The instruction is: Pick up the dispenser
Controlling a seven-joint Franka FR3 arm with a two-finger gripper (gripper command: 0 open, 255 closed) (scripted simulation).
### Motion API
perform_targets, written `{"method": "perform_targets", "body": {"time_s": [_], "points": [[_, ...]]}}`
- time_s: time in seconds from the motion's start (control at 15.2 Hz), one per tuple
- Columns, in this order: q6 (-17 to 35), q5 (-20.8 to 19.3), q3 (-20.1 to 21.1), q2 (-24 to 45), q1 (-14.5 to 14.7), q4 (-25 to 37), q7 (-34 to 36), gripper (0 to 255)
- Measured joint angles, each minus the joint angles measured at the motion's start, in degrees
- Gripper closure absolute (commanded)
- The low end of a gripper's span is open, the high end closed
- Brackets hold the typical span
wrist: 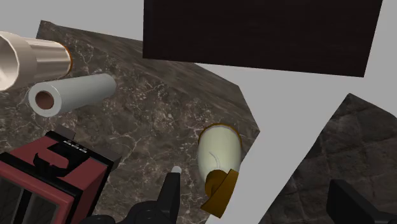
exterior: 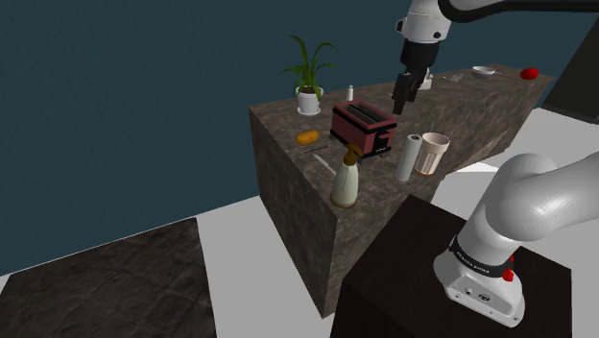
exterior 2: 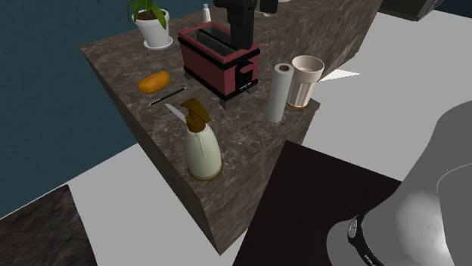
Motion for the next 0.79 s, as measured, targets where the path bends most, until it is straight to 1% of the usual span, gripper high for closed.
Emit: {"method": "perform_targets", "body": {"time_s": [0.13, 0.59, 0.79], "points": [[0.88, -0.04, 0.02, 0.59, 0.02, -0.25, 0.06, 0], [14.64, -1.23, -0.57, 8.77, -0.12, -4.79, 0.29, 0], [21.14, -1.7, -0.65, 14.12, -0.13, -5.44, 0.7, 0]]}}
